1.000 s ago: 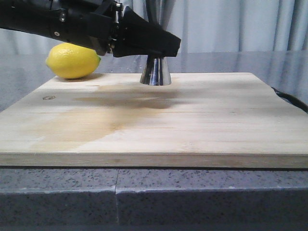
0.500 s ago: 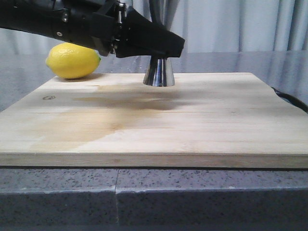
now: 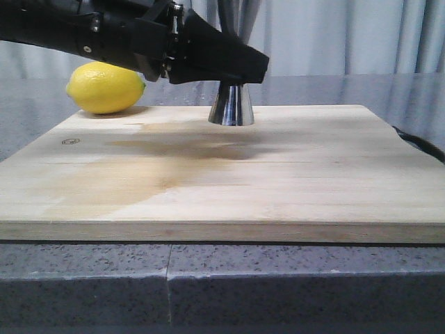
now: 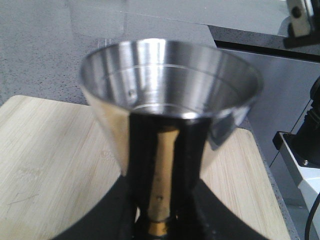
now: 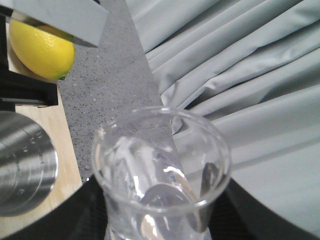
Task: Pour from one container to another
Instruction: 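Tilt the beaker with the right gripper, pouring liquid into the jigger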
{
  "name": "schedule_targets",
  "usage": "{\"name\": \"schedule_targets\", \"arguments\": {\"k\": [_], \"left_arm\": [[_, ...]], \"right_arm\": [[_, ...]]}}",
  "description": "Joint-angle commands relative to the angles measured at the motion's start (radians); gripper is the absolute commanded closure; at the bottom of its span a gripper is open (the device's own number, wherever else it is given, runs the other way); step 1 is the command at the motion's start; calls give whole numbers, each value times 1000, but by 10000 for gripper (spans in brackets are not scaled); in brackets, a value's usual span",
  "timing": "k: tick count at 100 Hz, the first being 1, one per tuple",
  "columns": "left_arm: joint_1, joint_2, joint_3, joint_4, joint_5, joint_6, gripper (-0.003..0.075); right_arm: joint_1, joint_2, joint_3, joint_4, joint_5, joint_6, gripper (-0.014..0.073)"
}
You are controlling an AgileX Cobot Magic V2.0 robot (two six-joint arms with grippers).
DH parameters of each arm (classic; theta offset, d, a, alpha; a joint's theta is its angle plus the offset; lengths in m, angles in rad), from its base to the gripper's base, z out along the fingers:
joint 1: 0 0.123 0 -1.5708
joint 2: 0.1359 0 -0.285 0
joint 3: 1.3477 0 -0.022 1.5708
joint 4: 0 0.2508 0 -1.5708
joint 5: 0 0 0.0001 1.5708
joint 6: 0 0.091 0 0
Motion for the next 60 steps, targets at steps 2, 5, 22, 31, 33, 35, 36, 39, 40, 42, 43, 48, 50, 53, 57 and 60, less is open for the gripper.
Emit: {"name": "schedule_targets", "arguments": {"k": [2,5,22,31,33,35,36,39,40,42,43,48,50,53,57,60], "left_arm": [[-7,-55,-29,-72,105,-6,739],[-7,-55,-29,-72,105,-6,739],[-7,-55,-29,-72,105,-6,739],[-7,-55,-29,-72,105,-6,739],[-7,-55,-29,-72,105,-6,739],[-7,-55,-29,-72,105,-6,739],[-7,-55,-29,-72,105,-6,739],[-7,-55,-29,-72,105,-6,739],[-7,-55,-29,-72,105,-6,739],[-7,-55,-29,-72,105,-6,739],[-7,-55,-29,-72,105,-6,739],[-7,-55,-29,-72,105,-6,739],[-7,-55,-29,-72,105,-6,739],[-7,-55,-29,-72,105,-6,739],[-7,-55,-29,-72,105,-6,739],[-7,-55,-29,-72,105,-6,739]], "right_arm": [[0,-33,-39,-22,-75,-5,388],[0,-33,-39,-25,-75,-5,388],[0,-33,-39,-58,-77,-5,388],[0,-33,-39,-67,-77,-5,388],[0,-33,-39,-68,-77,-5,388],[0,-33,-39,-71,-77,-5,388],[0,-33,-39,-71,-77,-5,388],[0,-33,-39,-73,-77,-5,388],[0,-33,-39,-75,-77,-5,388],[0,-33,-39,-75,-77,-5,388],[0,-33,-39,-77,-77,-5,388],[0,-33,-39,-85,-77,-5,388],[0,-33,-39,-90,-77,-5,388],[0,-33,-39,-94,-77,-5,388],[0,-33,-39,-101,-77,-5,388],[0,-33,-39,-102,-77,-5,388]]}}
